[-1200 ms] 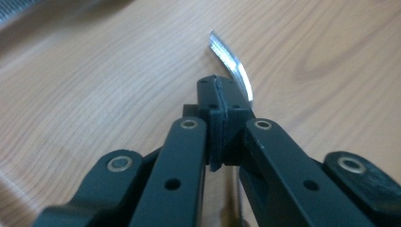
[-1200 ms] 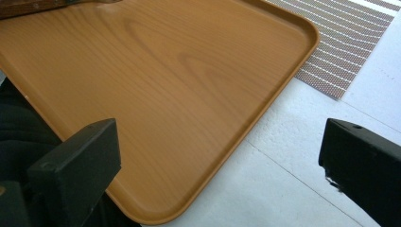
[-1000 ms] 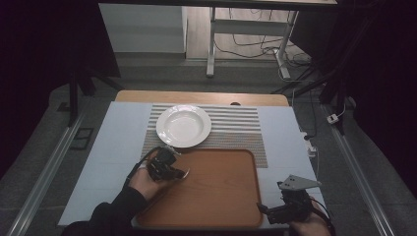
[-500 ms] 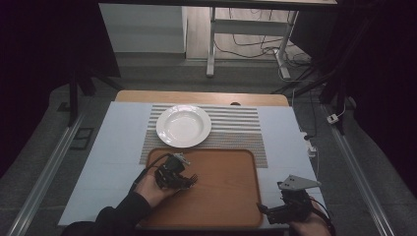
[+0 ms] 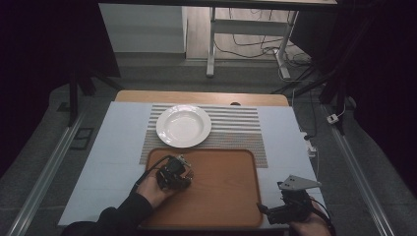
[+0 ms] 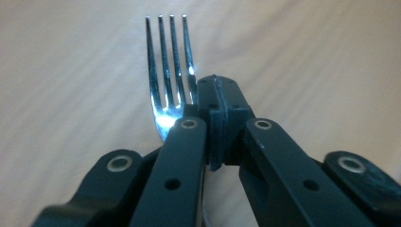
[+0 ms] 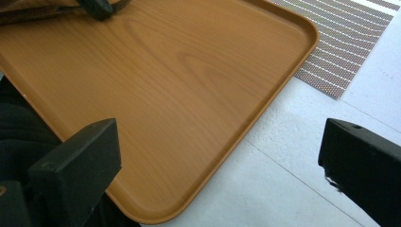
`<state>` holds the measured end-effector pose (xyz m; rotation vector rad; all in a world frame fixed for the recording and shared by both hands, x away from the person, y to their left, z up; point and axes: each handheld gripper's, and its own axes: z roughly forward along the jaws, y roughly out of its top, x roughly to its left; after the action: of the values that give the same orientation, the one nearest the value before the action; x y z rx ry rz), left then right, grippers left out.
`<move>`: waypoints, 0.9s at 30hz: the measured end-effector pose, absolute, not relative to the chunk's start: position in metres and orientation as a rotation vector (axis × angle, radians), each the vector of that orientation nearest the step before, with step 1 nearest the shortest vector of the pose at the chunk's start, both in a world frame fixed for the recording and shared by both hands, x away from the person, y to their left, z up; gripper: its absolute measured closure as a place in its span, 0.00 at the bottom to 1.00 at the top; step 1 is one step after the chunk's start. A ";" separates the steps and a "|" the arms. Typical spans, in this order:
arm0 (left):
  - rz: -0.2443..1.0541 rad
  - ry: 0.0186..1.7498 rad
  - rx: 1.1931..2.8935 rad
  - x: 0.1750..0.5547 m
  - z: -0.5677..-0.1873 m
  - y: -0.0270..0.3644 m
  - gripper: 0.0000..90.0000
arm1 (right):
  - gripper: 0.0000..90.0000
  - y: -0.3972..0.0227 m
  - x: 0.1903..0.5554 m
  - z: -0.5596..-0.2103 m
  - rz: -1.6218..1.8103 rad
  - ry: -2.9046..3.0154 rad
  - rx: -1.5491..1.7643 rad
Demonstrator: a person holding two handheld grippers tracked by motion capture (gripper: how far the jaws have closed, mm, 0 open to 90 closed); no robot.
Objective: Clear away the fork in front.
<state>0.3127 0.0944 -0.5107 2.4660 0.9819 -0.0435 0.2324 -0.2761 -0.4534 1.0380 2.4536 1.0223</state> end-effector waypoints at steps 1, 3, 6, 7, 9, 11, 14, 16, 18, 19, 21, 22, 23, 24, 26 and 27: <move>-0.037 1.001 2.461 0.315 -0.511 0.098 0.99 | 0.00 -0.276 0.232 -0.453 1.022 2.453 1.038; -0.027 1.044 2.442 0.318 -0.511 0.106 0.99 | 0.00 -0.276 0.232 -0.453 1.022 2.454 1.038; -0.020 1.097 2.423 0.324 -0.511 0.118 0.99 | 0.00 -0.276 0.233 -0.453 1.022 2.455 1.038; -0.021 1.116 2.415 0.326 -0.511 0.123 0.99 | 0.00 -0.276 0.233 -0.453 1.022 2.455 1.038; -0.026 1.142 2.404 0.328 -0.512 0.129 0.99 | 0.00 -0.276 0.233 -0.454 1.022 2.456 1.038; -0.020 1.163 2.397 0.330 -0.512 0.136 0.99 | 0.00 -0.276 0.233 -0.454 1.022 2.456 1.040; -0.013 1.197 2.388 0.332 -0.512 0.144 0.99 | 0.00 -0.276 0.233 -0.454 1.021 2.457 1.040; -0.012 1.220 2.382 0.333 -0.512 0.149 0.99 | 0.00 -0.276 0.233 -0.454 1.019 2.457 1.039; -0.014 1.241 2.376 0.334 -0.512 0.155 0.99 | 0.00 -0.276 0.233 -0.454 1.019 2.457 1.040; -0.014 1.252 2.372 0.335 -0.512 0.157 0.99 | 0.00 -0.276 0.233 -0.454 1.020 2.457 1.041; -0.015 1.270 2.367 0.335 -0.512 0.161 0.98 | 0.00 -0.276 0.233 -0.454 1.018 2.457 1.043; -0.015 1.279 2.363 0.335 -0.512 0.163 0.98 | 0.00 -0.276 0.233 -0.454 1.017 2.456 1.045; -0.015 1.288 2.360 0.336 -0.512 0.165 0.98 | 0.00 -0.276 0.233 -0.454 1.018 2.455 1.048; -0.012 1.297 2.357 0.336 -0.512 0.167 0.98 | 0.00 -0.276 0.233 -0.454 1.018 2.455 1.049; -0.009 1.311 2.350 0.336 -0.512 0.170 0.97 | 0.00 -0.277 0.233 -0.454 1.017 2.455 1.049; -0.007 1.317 2.345 0.336 -0.512 0.171 0.97 | 0.00 -0.277 0.233 -0.454 1.017 2.455 1.050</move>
<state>0.3362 0.1706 -0.5121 2.3454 1.3170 -0.0075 0.2334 -0.2767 -0.4536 1.0496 2.4549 1.0169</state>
